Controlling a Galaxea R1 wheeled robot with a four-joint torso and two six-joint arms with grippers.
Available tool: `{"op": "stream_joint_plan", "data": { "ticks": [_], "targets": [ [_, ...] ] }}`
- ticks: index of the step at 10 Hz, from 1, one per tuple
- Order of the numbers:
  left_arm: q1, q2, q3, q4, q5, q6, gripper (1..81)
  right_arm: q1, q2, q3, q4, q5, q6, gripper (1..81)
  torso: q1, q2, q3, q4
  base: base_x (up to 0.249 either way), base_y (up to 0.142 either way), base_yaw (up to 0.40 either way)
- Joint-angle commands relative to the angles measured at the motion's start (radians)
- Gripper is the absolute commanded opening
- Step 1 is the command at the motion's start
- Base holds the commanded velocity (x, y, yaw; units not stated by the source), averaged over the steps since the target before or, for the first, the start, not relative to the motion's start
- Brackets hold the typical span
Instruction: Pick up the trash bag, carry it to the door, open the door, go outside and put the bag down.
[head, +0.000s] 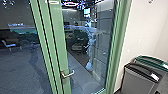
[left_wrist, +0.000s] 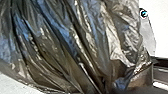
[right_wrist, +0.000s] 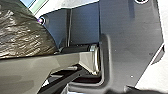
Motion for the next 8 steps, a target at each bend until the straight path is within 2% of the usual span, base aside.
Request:
{"op": "stream_joint_plan", "data": {
  "ticks": [1, 8],
  "targets": [
    [-0.050, -0.001, 0.000, 0.002, 0.070, 0.001, 1.0, 0.035, 0.011, 0.003, -0.007, -0.066, -0.008, 81.1, 0.000, 0.000, 0.000, 0.000, 0.000, 0.000, 0.000],
    [-0.050, -0.004, 0.000, 0.002, 0.078, 0.002, 1.0, 0.037, 0.012, 0.003, -0.007, -0.066, -0.008, 81.1, -0.001, -0.001, 0.001, 0.000, 0.111, 0.000, 0.000]
  ]
}}
